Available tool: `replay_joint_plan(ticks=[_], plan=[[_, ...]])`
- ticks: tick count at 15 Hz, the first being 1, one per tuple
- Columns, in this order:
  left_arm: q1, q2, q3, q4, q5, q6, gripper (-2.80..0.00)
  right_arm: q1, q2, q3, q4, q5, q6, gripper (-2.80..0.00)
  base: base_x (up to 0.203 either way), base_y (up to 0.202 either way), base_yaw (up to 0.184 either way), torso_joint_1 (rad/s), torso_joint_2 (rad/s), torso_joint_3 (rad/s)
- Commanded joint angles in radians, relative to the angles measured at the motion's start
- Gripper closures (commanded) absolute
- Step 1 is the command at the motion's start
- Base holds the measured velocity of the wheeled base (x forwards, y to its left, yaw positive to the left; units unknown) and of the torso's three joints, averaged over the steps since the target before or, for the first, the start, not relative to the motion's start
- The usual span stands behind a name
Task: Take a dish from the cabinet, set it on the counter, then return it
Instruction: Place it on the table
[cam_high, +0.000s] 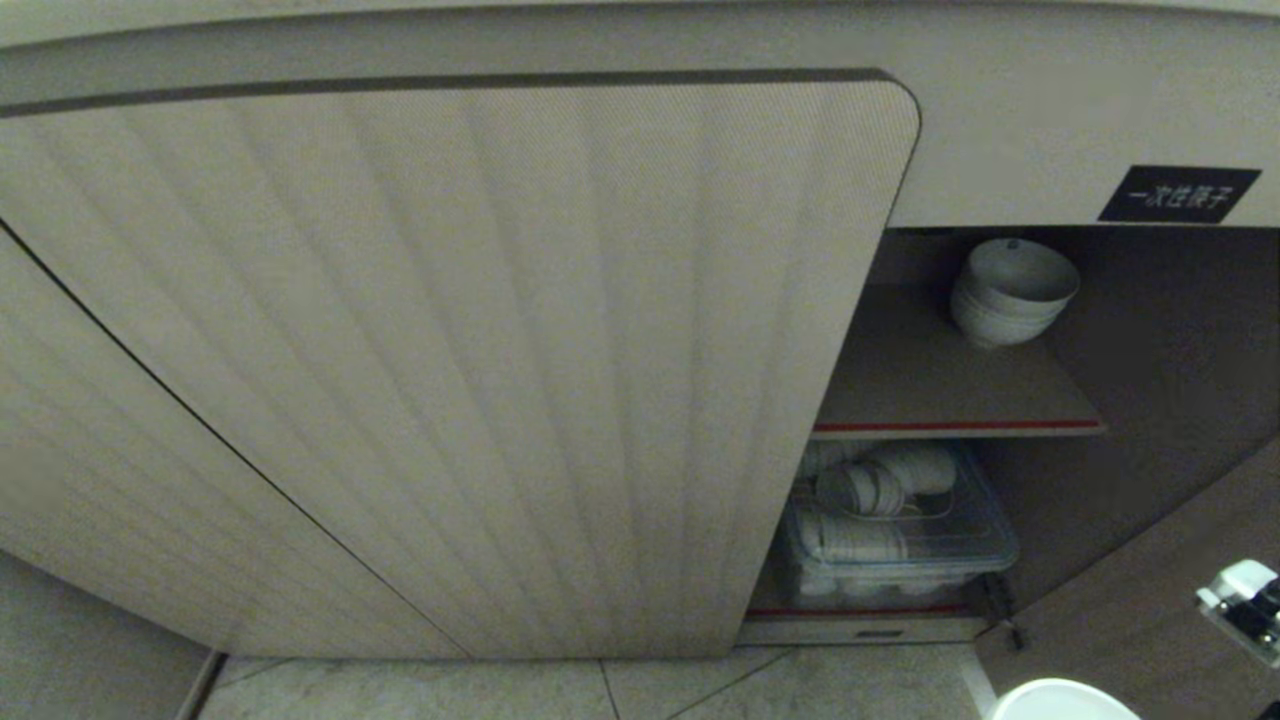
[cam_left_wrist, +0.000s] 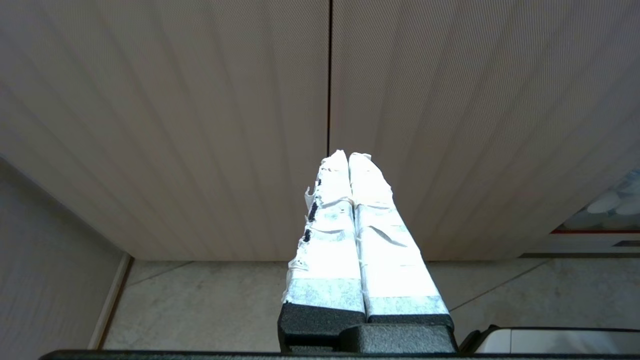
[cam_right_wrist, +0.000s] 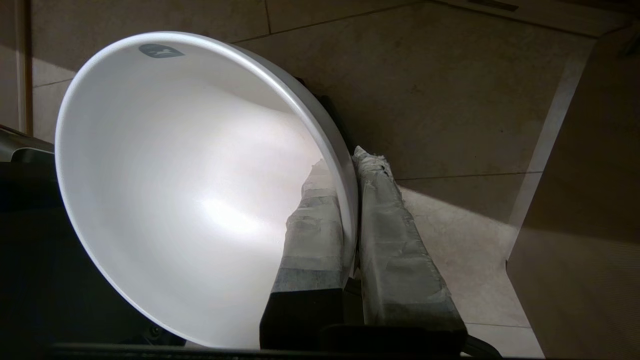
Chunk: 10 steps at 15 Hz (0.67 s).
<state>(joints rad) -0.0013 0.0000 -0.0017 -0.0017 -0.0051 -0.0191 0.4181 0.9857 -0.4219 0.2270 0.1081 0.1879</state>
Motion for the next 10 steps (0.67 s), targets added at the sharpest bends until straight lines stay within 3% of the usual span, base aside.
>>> replay_joint_plan(ticks=[1, 10], plan=[[0.001, 0.000, 0.000, 0.000, -0.001, -0.001, 0.00, 0.001, -0.001, 0.000, 0.002, 0.001, 0.001, 0.00, 0.000, 0.000, 0.000, 0.000, 0.00, 0.000], [0.001, 0.000, 0.000, 0.000, 0.000, -0.001, 0.00, 0.007, -0.002, 0.003, 0.002, 0.004, -0.022, 0.00, 0.000, 0.000, 0.000, 0.000, 0.00, 0.000]])
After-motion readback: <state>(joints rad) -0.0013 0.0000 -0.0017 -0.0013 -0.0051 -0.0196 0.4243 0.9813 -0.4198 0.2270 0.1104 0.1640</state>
